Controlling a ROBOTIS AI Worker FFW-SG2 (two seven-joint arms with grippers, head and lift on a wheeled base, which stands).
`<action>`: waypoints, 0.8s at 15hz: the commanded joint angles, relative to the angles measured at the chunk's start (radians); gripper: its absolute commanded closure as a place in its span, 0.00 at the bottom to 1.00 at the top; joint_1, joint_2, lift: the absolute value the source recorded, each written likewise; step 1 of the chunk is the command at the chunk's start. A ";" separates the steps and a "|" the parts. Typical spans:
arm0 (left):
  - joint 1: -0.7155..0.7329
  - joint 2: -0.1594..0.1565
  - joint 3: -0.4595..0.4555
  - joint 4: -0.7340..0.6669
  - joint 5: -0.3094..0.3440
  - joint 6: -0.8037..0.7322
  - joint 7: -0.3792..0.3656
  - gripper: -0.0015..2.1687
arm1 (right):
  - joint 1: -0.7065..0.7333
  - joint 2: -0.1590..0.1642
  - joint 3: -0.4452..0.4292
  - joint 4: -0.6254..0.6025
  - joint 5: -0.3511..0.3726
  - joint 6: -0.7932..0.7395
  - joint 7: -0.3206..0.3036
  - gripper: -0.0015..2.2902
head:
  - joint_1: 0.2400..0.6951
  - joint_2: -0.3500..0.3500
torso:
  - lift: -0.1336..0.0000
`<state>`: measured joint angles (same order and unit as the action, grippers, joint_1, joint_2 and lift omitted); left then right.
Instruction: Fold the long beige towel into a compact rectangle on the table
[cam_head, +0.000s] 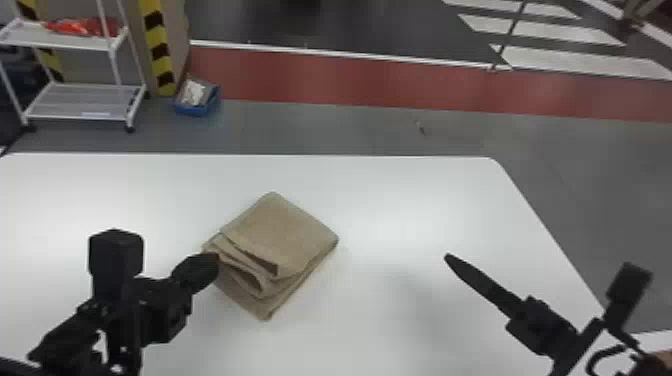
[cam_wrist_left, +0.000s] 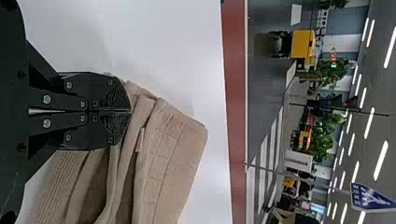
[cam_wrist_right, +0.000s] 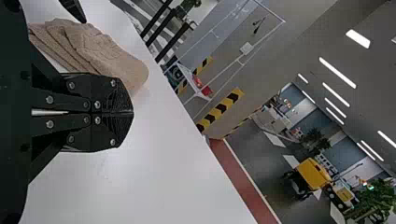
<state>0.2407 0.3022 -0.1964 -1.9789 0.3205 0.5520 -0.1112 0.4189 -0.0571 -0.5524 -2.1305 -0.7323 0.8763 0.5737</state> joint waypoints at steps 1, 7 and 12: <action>0.034 0.000 0.002 -0.052 0.006 0.009 0.001 0.86 | 0.006 0.000 -0.001 -0.003 -0.006 0.001 0.002 0.82 | 1.00 0.21 | 0.07; -0.093 -0.014 0.000 0.135 -0.047 -0.105 0.065 0.86 | 0.038 0.017 -0.026 -0.043 -0.012 0.013 0.014 0.82 | 1.00 0.24 | 0.07; -0.130 -0.005 0.025 0.181 -0.021 -0.053 0.016 0.86 | 0.041 0.017 -0.046 -0.045 -0.030 0.010 0.025 0.82 | 1.00 0.28 | 0.07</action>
<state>0.1148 0.2942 -0.1841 -1.7977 0.2869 0.4741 -0.0869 0.4601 -0.0390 -0.5942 -2.1750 -0.7598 0.8882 0.5976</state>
